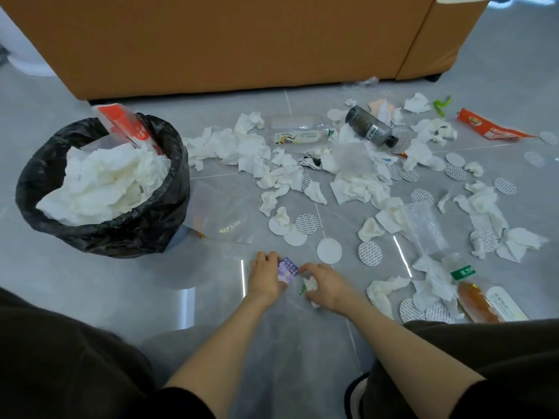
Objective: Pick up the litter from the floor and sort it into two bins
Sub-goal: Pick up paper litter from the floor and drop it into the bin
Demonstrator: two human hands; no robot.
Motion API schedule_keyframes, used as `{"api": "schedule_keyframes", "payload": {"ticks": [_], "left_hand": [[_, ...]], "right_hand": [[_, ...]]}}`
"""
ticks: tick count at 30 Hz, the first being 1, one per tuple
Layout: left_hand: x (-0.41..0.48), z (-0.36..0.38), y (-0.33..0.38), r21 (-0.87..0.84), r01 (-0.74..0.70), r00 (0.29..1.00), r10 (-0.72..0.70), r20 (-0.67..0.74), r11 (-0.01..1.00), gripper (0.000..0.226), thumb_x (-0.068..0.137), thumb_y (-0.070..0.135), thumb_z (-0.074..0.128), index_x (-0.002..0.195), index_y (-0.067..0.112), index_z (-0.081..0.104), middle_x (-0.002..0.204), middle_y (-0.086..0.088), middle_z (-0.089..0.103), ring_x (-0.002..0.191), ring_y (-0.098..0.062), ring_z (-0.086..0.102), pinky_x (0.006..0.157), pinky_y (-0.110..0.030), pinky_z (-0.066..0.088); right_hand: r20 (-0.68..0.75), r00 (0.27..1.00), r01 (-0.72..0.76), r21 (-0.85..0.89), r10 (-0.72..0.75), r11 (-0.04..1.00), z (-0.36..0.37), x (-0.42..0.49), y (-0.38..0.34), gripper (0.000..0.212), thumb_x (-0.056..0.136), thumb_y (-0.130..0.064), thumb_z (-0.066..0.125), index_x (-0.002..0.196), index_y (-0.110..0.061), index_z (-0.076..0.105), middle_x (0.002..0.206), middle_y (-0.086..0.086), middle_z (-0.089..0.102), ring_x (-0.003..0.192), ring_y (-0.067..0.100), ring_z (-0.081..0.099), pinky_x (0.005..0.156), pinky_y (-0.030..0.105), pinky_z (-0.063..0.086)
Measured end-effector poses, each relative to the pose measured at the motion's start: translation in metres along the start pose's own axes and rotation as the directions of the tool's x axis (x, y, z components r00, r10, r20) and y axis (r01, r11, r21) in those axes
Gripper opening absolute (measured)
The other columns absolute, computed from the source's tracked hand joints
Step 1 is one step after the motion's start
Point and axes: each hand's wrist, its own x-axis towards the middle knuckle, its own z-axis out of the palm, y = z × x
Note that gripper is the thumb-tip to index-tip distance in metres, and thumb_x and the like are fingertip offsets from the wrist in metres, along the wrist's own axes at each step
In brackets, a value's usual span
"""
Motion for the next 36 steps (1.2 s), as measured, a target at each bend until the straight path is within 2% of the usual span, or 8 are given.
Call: {"api": "schedule_keyframes", "payload": {"ticks": [6,14,20,25,28,30,33,36], "left_hand": [[-0.002,-0.009,-0.021,-0.038,0.096,0.995,-0.097,-0.023,0.995,0.036,0.082,0.016,0.063,0.116,0.009,0.052,0.115,-0.011,0.061,0.112,-0.030,0.050,0.091,-0.038,0.045],[0.004,-0.011,-0.030,-0.265,0.169,0.980,-0.191,-0.057,0.949,0.031,0.083,0.011,0.064,0.114,0.011,0.059,0.110,-0.009,0.067,0.103,-0.028,0.060,0.088,-0.034,0.048],[0.018,-0.030,-0.025,-0.542,0.259,0.919,-0.376,-0.115,0.800,0.012,0.089,0.015,0.059,0.092,0.005,0.065,0.092,-0.012,0.064,0.083,-0.024,0.056,0.070,-0.025,0.039],[0.033,-0.045,-0.036,-0.160,0.192,0.938,-0.229,-0.259,0.968,0.022,0.089,0.030,0.059,0.094,0.011,0.068,0.131,-0.008,0.049,0.126,-0.027,0.037,0.097,-0.025,0.028],[0.041,-0.048,-0.042,0.027,0.106,0.980,-0.100,-0.174,0.994,0.026,0.091,0.035,0.057,0.092,0.010,0.065,0.155,-0.003,0.022,0.143,-0.028,0.010,0.112,-0.028,0.014],[0.047,-0.048,-0.045,0.120,0.063,0.996,-0.054,-0.074,0.991,0.026,0.092,0.038,0.054,0.095,0.015,0.064,0.156,-0.005,0.019,0.145,-0.029,0.003,0.117,-0.032,0.007],[0.050,-0.046,-0.047,0.252,0.027,1.000,-0.026,-0.010,0.967,0.030,0.093,0.037,0.050,0.111,0.016,0.062,0.149,-0.006,0.032,0.142,-0.031,0.014,0.117,-0.035,0.012],[0.044,-0.043,-0.042,0.247,-0.003,0.997,0.023,-0.077,0.969,0.028,0.093,0.030,0.050,0.109,0.010,0.062,0.132,-0.007,0.048,0.127,-0.026,0.037,0.105,-0.032,0.032]], "right_hand": [[-0.012,1.000,0.008,-0.132,-0.010,0.991,0.012,0.002,0.000,0.028,0.087,-0.011,0.054,0.115,-0.011,0.057,0.119,0.013,0.047,0.107,0.032,0.053,0.085,0.032,0.042],[0.027,0.996,0.088,-0.252,-0.084,0.964,0.015,0.005,0.000,0.024,0.093,-0.014,0.049,0.113,-0.004,0.057,0.122,0.015,0.044,0.110,0.032,0.049,0.084,0.035,0.039],[-0.224,0.973,0.053,-0.025,-0.058,0.998,0.006,0.009,0.002,0.017,0.093,-0.012,0.047,0.101,-0.004,0.059,0.122,0.008,0.045,0.104,0.028,0.052,0.087,0.033,0.043],[-0.405,0.909,-0.065,0.102,0.102,0.993,-0.022,0.029,0.010,0.017,0.090,-0.006,0.052,0.101,0.002,0.061,0.139,0.013,0.036,0.115,0.032,0.047,0.094,0.034,0.043],[-0.347,0.920,-0.147,0.122,0.181,0.982,-0.027,0.036,0.020,0.018,0.089,-0.006,0.056,0.103,0.004,0.061,0.147,0.018,0.027,0.127,0.036,0.039,0.100,0.031,0.036],[-0.324,0.922,-0.165,0.166,0.212,0.972,-0.024,0.039,0.028,0.012,0.088,-0.003,0.057,0.097,0.003,0.061,0.147,0.015,0.027,0.124,0.033,0.041,0.090,0.025,0.043],[-0.309,0.921,-0.170,0.230,0.237,0.958,-0.016,0.041,0.034,0.015,0.085,-0.001,0.059,0.100,0.001,0.058,0.142,0.009,0.032,0.106,0.029,0.051,0.072,0.023,0.051],[-0.293,0.932,-0.176,0.152,0.215,0.973,-0.012,0.041,0.035,0.028,0.085,-0.008,0.063,0.109,0.005,0.059,0.139,0.010,0.034,0.109,0.031,0.049,0.083,0.024,0.042]]}}
